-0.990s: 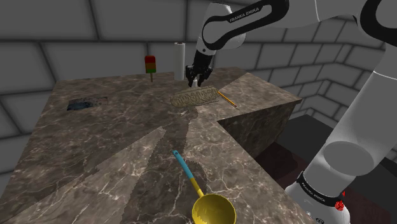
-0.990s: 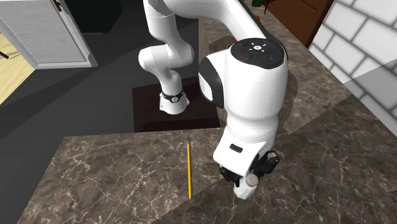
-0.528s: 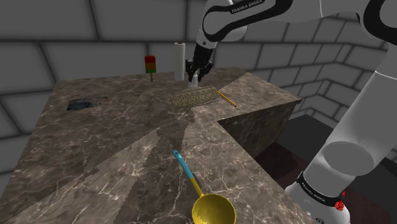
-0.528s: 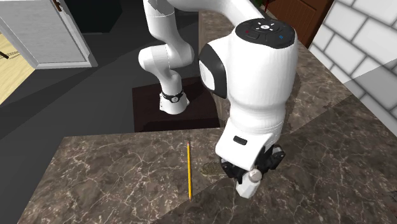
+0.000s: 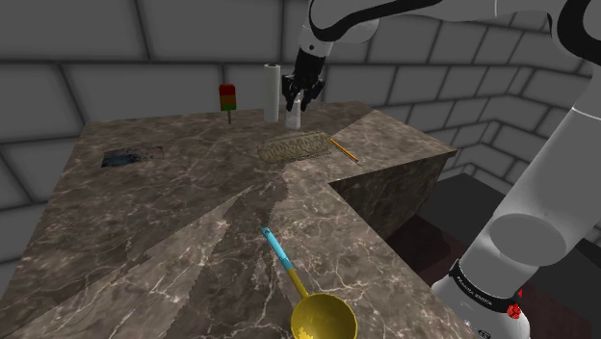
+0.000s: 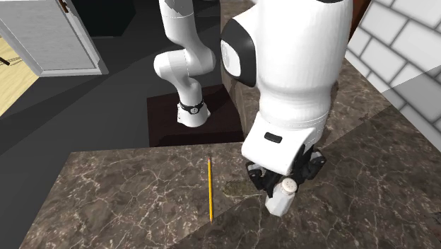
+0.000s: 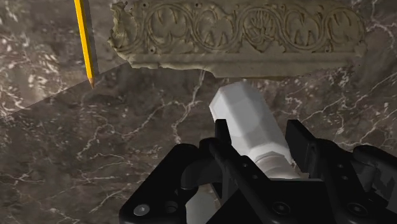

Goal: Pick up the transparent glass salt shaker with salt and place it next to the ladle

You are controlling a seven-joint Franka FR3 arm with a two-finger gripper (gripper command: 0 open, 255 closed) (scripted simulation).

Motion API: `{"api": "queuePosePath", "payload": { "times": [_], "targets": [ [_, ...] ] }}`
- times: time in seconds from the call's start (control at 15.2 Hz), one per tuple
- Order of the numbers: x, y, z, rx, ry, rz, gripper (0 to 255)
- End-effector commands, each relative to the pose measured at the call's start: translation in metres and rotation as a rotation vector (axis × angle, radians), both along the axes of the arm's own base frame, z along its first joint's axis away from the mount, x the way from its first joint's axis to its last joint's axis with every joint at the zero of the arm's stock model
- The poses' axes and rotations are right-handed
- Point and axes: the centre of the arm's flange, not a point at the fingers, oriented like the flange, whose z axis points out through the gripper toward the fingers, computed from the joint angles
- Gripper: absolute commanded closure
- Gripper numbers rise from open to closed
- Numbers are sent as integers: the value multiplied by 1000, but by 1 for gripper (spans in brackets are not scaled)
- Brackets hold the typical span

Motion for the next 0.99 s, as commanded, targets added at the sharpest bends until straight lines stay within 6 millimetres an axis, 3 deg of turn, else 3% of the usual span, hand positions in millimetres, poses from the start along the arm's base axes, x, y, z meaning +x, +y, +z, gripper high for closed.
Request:
{"api": "queuePosePath", "payload": {
  "times": [0.0,0.92],
  "targets": [
    [0,-1,10,0,0,0,255],
    [0,-1,84,0,0,0,255]
  ]
}}
